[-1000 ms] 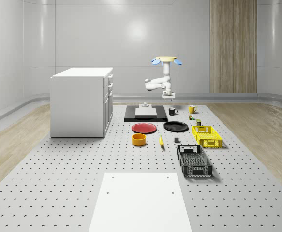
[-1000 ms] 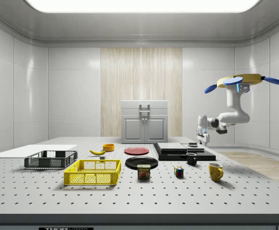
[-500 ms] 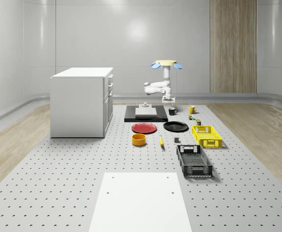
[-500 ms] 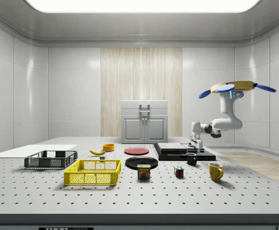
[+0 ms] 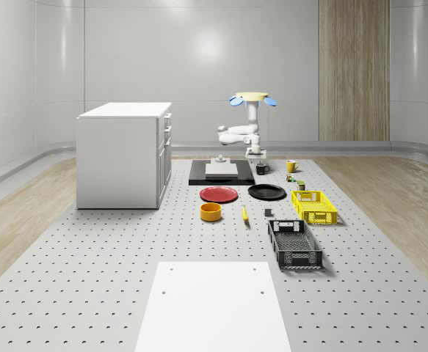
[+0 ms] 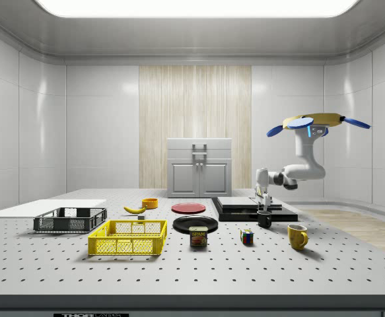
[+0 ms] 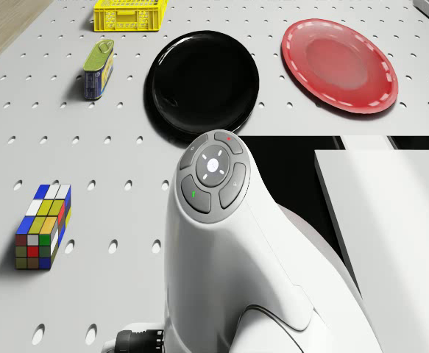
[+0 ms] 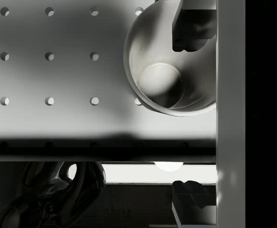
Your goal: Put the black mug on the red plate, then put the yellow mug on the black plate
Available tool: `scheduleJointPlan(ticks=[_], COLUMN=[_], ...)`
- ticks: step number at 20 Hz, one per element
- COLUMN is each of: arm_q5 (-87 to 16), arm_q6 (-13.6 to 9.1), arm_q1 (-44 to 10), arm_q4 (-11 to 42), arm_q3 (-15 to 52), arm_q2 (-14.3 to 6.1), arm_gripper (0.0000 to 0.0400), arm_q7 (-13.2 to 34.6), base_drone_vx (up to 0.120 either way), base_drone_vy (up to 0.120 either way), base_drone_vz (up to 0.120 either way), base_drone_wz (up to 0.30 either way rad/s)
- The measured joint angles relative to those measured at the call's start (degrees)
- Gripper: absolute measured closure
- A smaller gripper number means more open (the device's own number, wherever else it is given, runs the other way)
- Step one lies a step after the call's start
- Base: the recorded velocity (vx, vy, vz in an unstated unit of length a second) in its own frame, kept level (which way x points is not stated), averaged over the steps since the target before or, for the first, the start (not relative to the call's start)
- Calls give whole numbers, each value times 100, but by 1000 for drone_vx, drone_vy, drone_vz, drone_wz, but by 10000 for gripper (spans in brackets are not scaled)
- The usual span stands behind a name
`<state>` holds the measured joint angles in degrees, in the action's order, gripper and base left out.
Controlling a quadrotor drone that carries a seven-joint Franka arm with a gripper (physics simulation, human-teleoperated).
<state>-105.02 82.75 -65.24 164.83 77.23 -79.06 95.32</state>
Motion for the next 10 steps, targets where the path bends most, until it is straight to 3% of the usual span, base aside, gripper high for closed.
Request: scheduleJointPlan(ticks=[10], arm_q5=[-389], arm_q6=[338], arm_q1=[-32], arm_q4=[-93], arm_q3=[-454], arm_q2=[-201], arm_gripper=[0], arm_q7=[-16], base_drone_vx=[0], base_drone_vy=[0], base_drone_vz=[0], base_drone_wz=[0])
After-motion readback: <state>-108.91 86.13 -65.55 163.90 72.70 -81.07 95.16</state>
